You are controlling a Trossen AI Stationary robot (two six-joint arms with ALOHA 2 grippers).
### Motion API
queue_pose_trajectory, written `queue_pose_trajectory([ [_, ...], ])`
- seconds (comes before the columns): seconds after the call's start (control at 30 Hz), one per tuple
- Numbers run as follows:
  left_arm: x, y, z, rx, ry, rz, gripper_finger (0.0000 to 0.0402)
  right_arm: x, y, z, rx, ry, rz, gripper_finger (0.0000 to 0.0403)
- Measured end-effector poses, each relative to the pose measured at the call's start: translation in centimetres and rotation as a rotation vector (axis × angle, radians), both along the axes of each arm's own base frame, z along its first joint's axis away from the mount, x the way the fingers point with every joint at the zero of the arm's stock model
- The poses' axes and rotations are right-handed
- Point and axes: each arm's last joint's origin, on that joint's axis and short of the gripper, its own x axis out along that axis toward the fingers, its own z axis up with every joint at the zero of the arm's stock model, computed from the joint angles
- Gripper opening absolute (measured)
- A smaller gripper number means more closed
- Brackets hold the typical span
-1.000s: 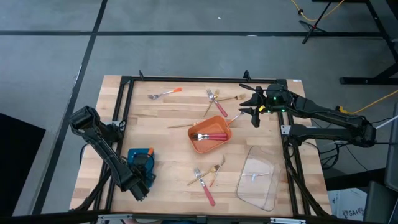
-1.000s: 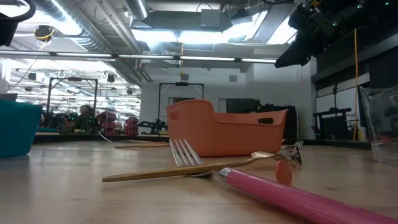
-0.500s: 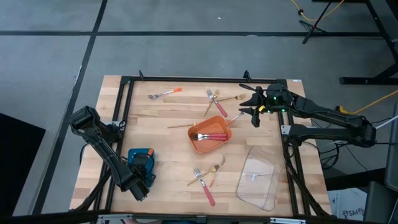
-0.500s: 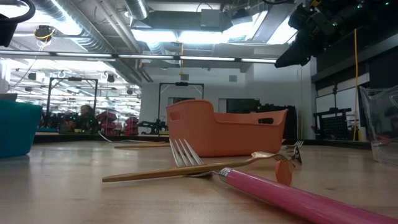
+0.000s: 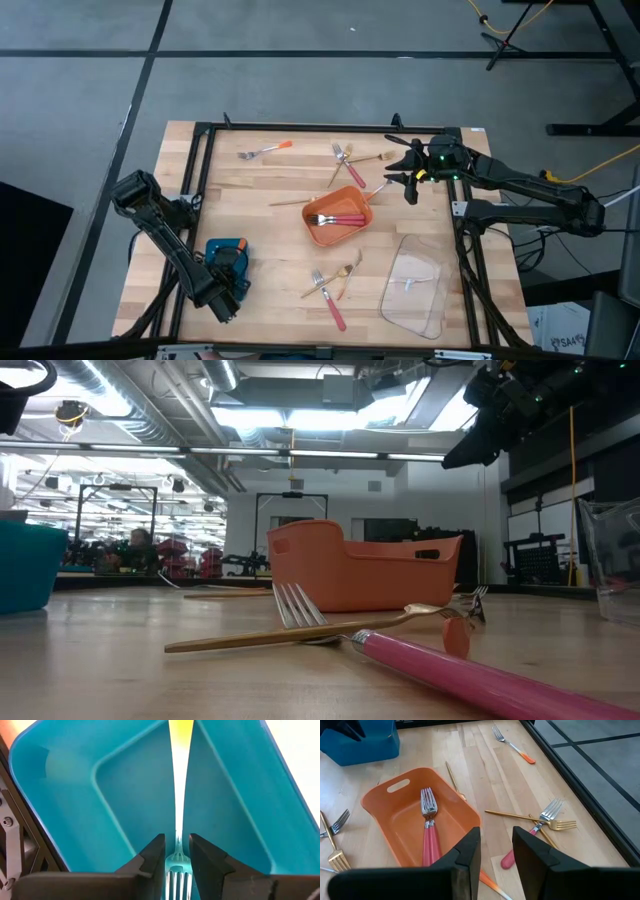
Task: Sort silverware by color (type)
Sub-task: Put the orange fork into the blue bin
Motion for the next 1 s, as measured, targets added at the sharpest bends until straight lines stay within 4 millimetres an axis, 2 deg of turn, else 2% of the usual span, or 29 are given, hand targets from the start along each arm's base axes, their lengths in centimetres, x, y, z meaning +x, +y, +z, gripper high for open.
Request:
queue_pose_trajectory([
  [0.33, -0.3, 0.4, 1.5, -0.046, -0.039, 0.000, 0.0081, 0.0, 0.0, 0.0, 0.000, 0.000, 0.000, 0.0101],
  [0.57, 0.3, 0.6, 4.2, -0.110, -0.084, -0.130, 0.0081, 0.0, 0.0, 0.0, 0.000, 0.000, 0.000, 0.0101],
  [0.7, 1.4, 1.8, 5.8, -0.136, -0.105, -0.202, 0.0081, 0.0, 0.0, 0.0, 0.000, -0.001, 0.000, 0.0101],
  [1.0, 5.1, 6.0, 9.0, -0.140, -0.156, -0.364, 0.0081, 0.0, 0.0, 0.0, 0.000, -0.001, 0.000, 0.0101],
])
